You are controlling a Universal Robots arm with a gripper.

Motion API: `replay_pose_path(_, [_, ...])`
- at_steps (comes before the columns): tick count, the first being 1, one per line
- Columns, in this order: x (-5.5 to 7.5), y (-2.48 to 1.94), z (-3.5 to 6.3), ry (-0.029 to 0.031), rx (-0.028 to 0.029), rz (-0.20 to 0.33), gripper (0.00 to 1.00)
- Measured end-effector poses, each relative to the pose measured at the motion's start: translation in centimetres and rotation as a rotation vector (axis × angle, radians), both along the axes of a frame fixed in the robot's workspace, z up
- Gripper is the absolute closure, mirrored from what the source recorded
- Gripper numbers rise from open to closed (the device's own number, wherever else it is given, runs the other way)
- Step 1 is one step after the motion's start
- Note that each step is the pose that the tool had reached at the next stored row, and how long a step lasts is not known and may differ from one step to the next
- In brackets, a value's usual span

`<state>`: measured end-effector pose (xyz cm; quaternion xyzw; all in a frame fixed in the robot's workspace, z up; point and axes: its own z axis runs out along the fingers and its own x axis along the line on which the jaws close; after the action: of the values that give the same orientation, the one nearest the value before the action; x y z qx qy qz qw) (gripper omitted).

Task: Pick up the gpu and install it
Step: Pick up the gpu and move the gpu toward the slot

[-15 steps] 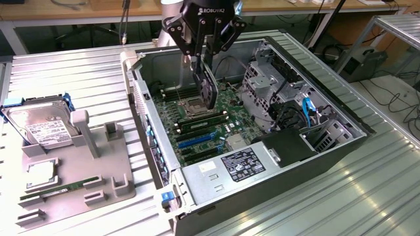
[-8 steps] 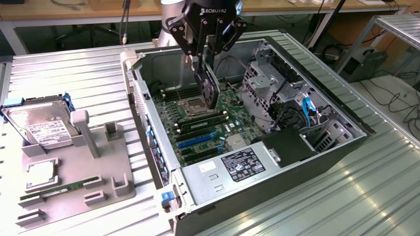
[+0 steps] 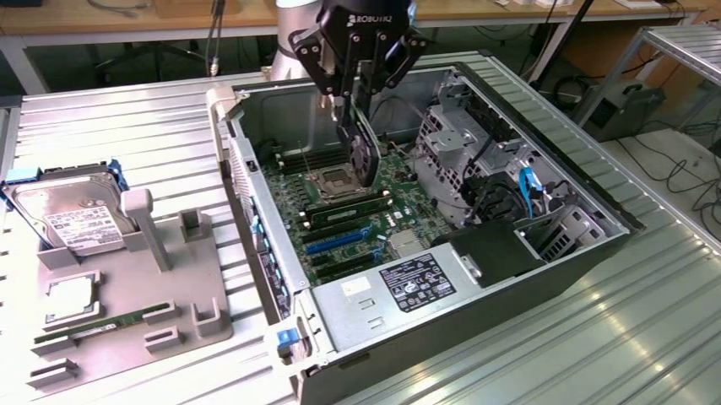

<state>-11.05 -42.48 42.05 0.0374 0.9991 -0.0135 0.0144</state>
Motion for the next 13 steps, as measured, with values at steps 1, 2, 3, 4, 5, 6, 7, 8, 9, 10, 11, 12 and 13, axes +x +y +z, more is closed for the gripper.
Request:
replay_pose_path(1, [0.04,0.00,0.00,0.0000,-0.0002,0.000,0.74])
replay_pose_path(2, [0.08,0.00,-0.01,0.0000,-0.0003,0.000,0.74])
replay_pose_path(3, [0.12,0.00,-0.01,0.0001,-0.0004,0.000,0.74])
replay_pose_path(4, [0.18,0.00,-0.03,0.0000,-0.0004,0.000,0.74])
replay_pose_path(5, [0.22,0.00,-0.03,0.0000,-0.0005,0.000,0.74])
replay_pose_path(6, [0.26,0.00,-0.04,0.0000,-0.0006,0.000,0.74])
replay_pose_path(7, [0.30,0.00,-0.04,0.0000,-0.0006,0.000,0.74])
replay_pose_path(8, [0.34,0.00,-0.05,0.0000,-0.0007,0.000,0.74])
replay_pose_path(9, [0.37,0.00,-0.05,0.0000,-0.0009,0.000,0.74])
replay_pose_path(10, [0.41,0.00,-0.06,0.0000,-0.0010,0.000,0.74])
replay_pose_path(11, [0.44,0.00,-0.06,0.0000,-0.0011,0.000,0.74])
replay_pose_path(12, [0.47,0.00,-0.07,0.0000,-0.0013,0.000,0.74])
replay_pose_path(13, [0.49,0.00,-0.08,0.0000,-0.0014,0.000,0.74])
